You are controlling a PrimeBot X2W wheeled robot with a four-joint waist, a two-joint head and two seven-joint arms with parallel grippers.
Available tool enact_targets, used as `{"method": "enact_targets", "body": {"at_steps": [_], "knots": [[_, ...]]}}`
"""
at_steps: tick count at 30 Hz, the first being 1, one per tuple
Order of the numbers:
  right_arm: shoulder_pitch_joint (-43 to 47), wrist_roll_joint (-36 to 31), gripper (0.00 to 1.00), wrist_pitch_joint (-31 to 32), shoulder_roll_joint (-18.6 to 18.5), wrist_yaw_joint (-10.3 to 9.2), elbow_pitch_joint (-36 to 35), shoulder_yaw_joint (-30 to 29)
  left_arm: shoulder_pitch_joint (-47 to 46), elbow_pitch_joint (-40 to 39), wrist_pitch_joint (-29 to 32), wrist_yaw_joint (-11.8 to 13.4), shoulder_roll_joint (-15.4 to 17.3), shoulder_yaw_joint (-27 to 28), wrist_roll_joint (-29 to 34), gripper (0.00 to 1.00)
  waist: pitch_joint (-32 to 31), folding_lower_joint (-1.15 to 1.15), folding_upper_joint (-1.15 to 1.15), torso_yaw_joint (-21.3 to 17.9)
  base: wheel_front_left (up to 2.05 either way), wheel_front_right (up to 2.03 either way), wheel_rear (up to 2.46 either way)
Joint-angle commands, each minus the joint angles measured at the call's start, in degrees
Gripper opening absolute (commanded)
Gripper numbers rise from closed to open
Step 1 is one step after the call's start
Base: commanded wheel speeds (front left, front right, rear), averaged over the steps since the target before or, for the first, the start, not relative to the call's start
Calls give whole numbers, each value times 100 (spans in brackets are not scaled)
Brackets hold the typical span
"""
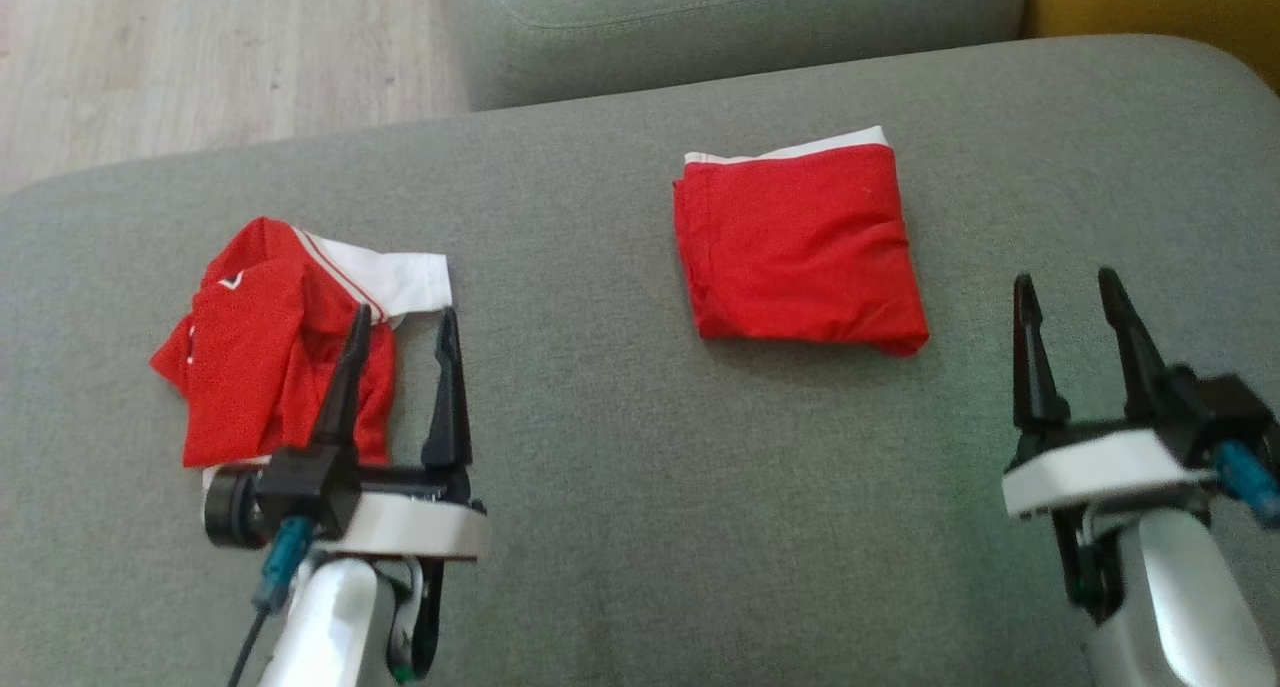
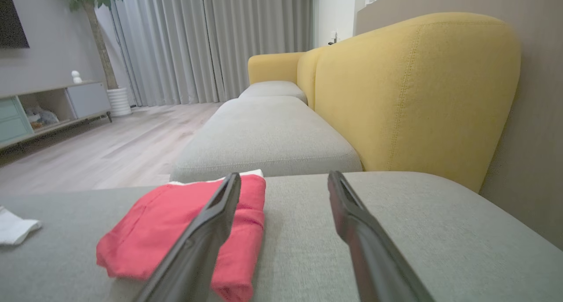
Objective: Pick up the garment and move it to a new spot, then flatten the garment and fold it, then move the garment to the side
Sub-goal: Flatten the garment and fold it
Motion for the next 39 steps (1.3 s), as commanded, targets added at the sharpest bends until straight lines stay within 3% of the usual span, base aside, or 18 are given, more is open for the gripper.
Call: {"method": "enact_targets", "body": {"at_steps": [1, 7, 14, 15, 16, 23, 33, 39], "knots": [[-66, -137, 100, -60, 60, -4, -309, 30, -42, -164, -29, 7, 33, 235, 69, 100, 66, 1, 0, -26, 0, 0, 0], [92, -157, 100, -61, 137, -4, -613, -117, -98, -174, -29, -57, 32, 263, 121, 100, 291, 1, 0, 44, 0, 0, 0], [-541, -446, 100, -23, 140, -4, -494, -3, -440, -259, -29, -79, 32, 129, 186, 100, 926, 1, 0, 276, 0, 0, 0], [-733, -423, 34, 38, 140, -4, -411, -7, -527, -260, -29, -89, 32, 93, 212, 100, 1048, 1, 0, 335, 0, 0, 0], [-926, -414, 0, 96, 140, -4, -322, -23, -608, -253, -29, -105, 32, 51, 227, 100, 1168, 1, 0, 403, 0, 0, 0], [-2045, -510, 0, 366, 104, -4, 827, -82, -948, -202, -29, -94, 32, -133, 181, 100, 1625, 1, 0, 812, 0, 0, 0], [-3016, -839, 0, 342, -115, -4, 2995, -350, -1062, -132, -29, -25, 32, -294, 123, 100, 1769, 1, 0, 1130, 0, 0, 0], [-3443, -1015, 0, 10, 33, -4, 3307, -220, -1024, -87, -29, 9, 31, -306, 100, 100, 1686, 1, 0, 1112, 0, 0, 0]]}}
